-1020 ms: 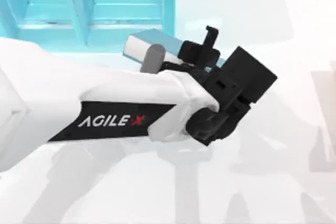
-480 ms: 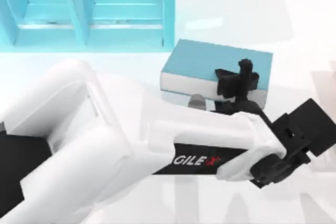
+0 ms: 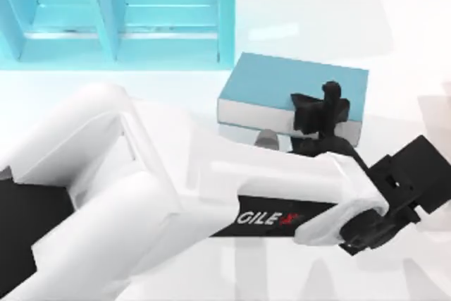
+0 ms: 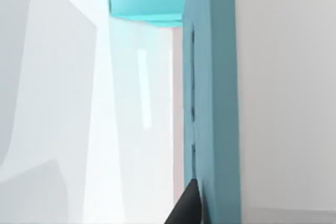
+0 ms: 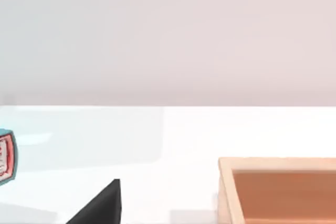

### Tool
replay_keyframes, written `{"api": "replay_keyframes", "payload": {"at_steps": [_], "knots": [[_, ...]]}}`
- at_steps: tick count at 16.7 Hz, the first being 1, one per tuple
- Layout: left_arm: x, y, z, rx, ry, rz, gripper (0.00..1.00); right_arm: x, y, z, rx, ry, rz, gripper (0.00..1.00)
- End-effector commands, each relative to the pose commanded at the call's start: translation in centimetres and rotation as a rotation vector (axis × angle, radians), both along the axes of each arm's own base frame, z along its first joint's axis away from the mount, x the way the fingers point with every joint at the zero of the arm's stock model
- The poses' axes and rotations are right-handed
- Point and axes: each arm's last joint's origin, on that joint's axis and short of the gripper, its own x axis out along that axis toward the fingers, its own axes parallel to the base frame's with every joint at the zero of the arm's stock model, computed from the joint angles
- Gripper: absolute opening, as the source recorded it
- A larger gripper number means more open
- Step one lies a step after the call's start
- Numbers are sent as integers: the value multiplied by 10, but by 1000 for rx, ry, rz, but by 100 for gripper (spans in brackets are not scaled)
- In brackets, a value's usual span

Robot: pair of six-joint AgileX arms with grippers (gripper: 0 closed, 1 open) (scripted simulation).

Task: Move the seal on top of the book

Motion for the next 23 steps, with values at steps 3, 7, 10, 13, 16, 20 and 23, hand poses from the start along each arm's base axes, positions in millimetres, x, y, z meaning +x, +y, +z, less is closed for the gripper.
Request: {"api": "replay_keyframes", "payload": {"at_steps": [3, 7, 10, 13, 16, 20, 23], "knots": [[-4, -2, 1, -1, -4, -1, 0, 0, 0, 0, 0, 0, 0, 100], [-3, -1, -2, 3, 1, 2, 0, 0, 0, 0, 0, 0, 0, 100], [-2, -1, -15, -5, -2, 3, 0, 0, 0, 0, 0, 0, 0, 100], [-3, -1, -30, 2, 1, 1, 0, 0, 0, 0, 0, 0, 0, 100], [-3, -1, -31, 3, 1, 1, 0, 0, 0, 0, 0, 0, 0, 100], [-3, -1, -31, 3, 1, 1, 30, 0, 0, 0, 0, 0, 0, 100], [-3, -1, -31, 3, 1, 1, 53, 0, 0, 0, 0, 0, 0, 100]]}}
